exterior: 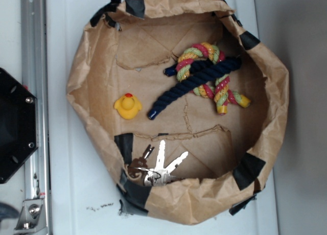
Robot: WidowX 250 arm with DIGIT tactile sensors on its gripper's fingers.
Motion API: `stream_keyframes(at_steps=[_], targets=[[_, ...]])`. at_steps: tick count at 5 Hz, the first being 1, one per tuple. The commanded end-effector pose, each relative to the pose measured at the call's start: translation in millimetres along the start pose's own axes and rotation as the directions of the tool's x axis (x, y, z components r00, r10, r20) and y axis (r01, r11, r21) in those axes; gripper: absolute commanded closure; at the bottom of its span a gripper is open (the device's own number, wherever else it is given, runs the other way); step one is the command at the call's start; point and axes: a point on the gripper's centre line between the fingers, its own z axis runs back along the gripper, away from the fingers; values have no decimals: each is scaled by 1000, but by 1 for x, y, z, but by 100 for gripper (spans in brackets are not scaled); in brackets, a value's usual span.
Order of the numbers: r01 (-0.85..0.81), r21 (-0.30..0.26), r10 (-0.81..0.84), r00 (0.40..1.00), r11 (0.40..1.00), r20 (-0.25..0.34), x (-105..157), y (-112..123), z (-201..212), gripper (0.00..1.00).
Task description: Grab the silver keys.
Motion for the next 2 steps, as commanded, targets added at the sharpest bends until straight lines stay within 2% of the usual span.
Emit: stream_keyframes(at_steps=[1,2], targets=[[0,0,0,1000,1000,0,0,0,0,0],[-67,-72,70,997,995,27,44,8,-1,0]])
